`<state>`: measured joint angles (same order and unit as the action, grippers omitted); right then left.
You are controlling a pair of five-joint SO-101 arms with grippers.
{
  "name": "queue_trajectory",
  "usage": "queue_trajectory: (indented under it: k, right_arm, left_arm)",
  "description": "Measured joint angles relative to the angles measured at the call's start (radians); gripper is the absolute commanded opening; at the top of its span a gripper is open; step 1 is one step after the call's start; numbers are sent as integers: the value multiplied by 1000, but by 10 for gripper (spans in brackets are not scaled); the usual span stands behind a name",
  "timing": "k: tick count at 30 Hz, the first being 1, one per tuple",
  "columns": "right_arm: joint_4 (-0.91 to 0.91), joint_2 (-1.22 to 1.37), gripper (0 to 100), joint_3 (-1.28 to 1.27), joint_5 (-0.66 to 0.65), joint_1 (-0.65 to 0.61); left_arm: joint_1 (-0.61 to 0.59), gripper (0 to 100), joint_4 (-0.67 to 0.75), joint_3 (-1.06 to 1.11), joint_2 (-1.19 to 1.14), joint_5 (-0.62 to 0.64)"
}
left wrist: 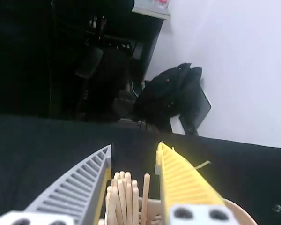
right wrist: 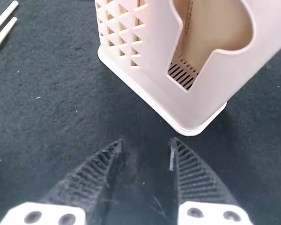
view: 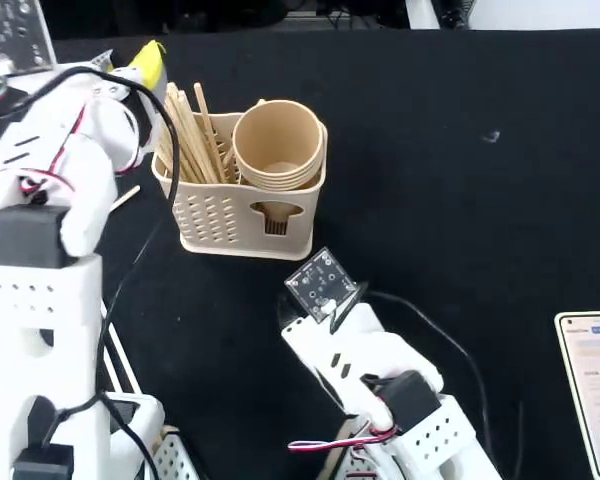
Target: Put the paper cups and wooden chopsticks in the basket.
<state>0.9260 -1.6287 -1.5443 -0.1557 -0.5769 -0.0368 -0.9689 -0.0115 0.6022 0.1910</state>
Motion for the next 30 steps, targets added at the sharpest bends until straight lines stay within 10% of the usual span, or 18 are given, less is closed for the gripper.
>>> queue_trajectory:
  k: [15,30]
  right_arm:
    - [0,0,149,0,0,0]
    - [0,0,149,0,0,0]
  left_arm:
    - [-460,166,-537,-305,-6,-14]
    - [-655,167,-319,578,-14,-334]
